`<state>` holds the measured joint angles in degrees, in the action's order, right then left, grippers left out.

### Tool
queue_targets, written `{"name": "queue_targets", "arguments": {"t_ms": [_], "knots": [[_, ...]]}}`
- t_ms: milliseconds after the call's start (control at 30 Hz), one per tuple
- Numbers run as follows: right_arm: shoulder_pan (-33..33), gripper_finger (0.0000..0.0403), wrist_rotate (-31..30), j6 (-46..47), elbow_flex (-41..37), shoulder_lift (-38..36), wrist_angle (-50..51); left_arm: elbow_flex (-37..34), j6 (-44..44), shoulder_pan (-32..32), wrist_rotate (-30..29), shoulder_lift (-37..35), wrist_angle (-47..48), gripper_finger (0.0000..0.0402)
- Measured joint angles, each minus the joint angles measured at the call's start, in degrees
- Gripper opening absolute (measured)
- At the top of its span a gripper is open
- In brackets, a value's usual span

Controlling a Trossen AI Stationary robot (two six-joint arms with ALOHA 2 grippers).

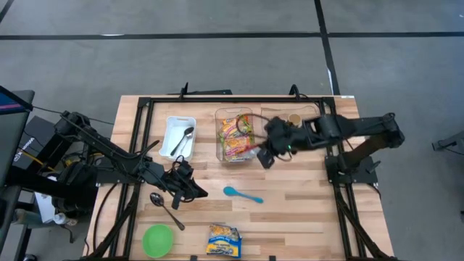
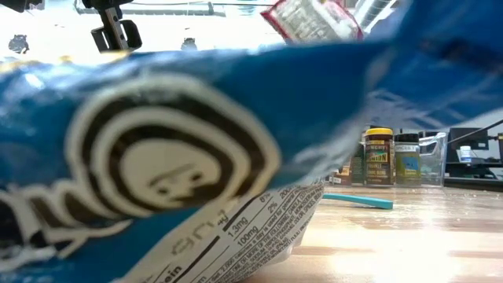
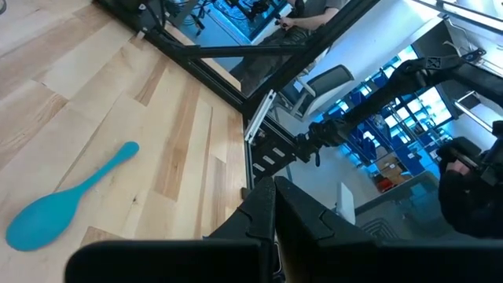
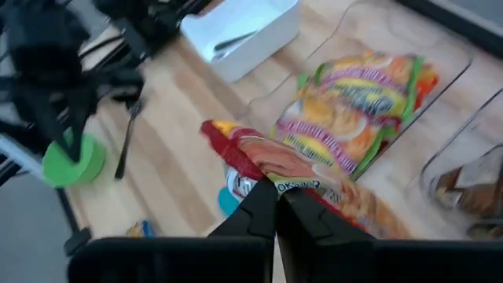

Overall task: Pick & Place Food Item
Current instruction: Put the red noodle pack into the left transparent bin

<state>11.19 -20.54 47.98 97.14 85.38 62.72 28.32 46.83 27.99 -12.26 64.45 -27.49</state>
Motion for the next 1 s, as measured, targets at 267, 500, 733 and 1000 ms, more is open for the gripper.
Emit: {"name": "queue_targets", "arguments": {"t_ms": [267,500,733,1000], "knots": [[-11.4,0.0000,6.7,-7.9,0.0,0.3,-5.3,0.0,0.0,0.0,0.0,0.0,0.0,0.0000],[-20.6,0.0000,10.7,-12.5,0.0,0.3,-10.0,0.0,0.0,0.0,0.0,0.0,0.0,0.0000],[-25.4,0.0000,11.7,-8.2,0.1,1.4,-15.7,0.0,0.0,0.0,-0.1,0.0,0.0,0.0000],[-26.3,0.0000,12.0,-4.0,0.0,7.9,-23.9,0.0,0.0,0.0,-0.3,0.0,-0.4,0.0000]]}}
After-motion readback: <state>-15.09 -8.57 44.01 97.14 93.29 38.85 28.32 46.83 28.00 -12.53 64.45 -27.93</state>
